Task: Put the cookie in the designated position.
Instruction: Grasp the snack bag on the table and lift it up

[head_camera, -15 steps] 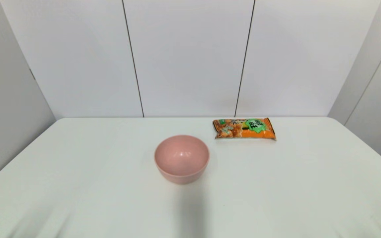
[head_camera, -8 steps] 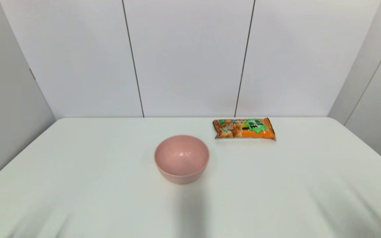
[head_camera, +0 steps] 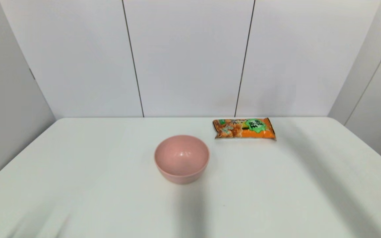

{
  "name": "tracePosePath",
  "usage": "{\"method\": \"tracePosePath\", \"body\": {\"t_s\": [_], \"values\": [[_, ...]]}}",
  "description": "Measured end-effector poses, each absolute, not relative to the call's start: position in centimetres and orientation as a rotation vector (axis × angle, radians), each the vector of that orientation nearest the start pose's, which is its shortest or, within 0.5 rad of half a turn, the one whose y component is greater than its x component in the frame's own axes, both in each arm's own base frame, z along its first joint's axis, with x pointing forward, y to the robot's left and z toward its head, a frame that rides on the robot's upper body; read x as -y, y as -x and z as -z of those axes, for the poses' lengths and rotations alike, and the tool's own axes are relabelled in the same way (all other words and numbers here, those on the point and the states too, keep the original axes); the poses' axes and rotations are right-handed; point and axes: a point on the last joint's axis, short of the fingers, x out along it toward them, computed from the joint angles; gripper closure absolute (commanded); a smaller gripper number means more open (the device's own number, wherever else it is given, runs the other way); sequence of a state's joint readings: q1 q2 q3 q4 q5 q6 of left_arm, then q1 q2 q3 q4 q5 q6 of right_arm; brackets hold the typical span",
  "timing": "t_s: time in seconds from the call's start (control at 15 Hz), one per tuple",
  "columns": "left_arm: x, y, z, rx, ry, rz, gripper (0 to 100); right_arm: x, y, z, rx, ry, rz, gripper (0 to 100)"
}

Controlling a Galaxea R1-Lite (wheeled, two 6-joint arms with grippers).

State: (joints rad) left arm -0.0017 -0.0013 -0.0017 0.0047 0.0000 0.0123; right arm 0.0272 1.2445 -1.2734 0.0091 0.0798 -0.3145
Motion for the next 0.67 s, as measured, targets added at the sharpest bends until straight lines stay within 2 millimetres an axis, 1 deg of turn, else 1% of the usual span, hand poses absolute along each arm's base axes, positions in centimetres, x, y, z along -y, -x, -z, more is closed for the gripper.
{"method": "tracePosePath", "body": {"t_s": [0.07, 0.13, 0.2, 0.27, 0.33, 0.4, 0.47, 0.53, 0.67], "values": [[0.0, 2.3, -7.5, -0.001, -0.012, 0.002, 0, -0.9, -20.5, -37.5, 0.039, 0.329, -0.148, 0], [0.0, 2.3, -7.5, -0.002, -0.012, 0.002, 0, -1.2, -23.3, -37.9, 0.026, 0.347, -0.202, 0], [0.0, 2.3, -7.5, -0.002, -0.012, 0.002, 0, -1.5, -25.6, -38.1, 0.013, 0.368, -0.251, 0], [0.0, 2.3, -7.5, -0.002, -0.012, 0.002, 0, -1.7, -28.0, -37.8, -0.015, 0.388, -0.298, 0], [0.0, 2.3, -7.5, -0.002, -0.012, 0.002, 0, -1.9, -30.5, -37.1, -0.053, 0.41, -0.344, 0], [0.0, 2.3, -7.5, -0.002, -0.012, 0.002, 0, -2.1, -32.7, -36.1, -0.099, 0.436, -0.381, 0], [0.0, 2.3, -7.5, -0.002, -0.012, 0.002, 0, -2.2, -34.8, -34.5, -0.157, 0.471, -0.416, 0], [0.0, 2.3, -7.5, -0.002, -0.012, 0.002, 0, -2.3, -36.8, -32.5, -0.219, 0.526, -0.452, 0], [0.0, 2.3, -7.5, -0.002, -0.012, 0.002, 0, -2.1, -40.0, -28.7, -0.298, 0.644, -0.507, 0]]}}
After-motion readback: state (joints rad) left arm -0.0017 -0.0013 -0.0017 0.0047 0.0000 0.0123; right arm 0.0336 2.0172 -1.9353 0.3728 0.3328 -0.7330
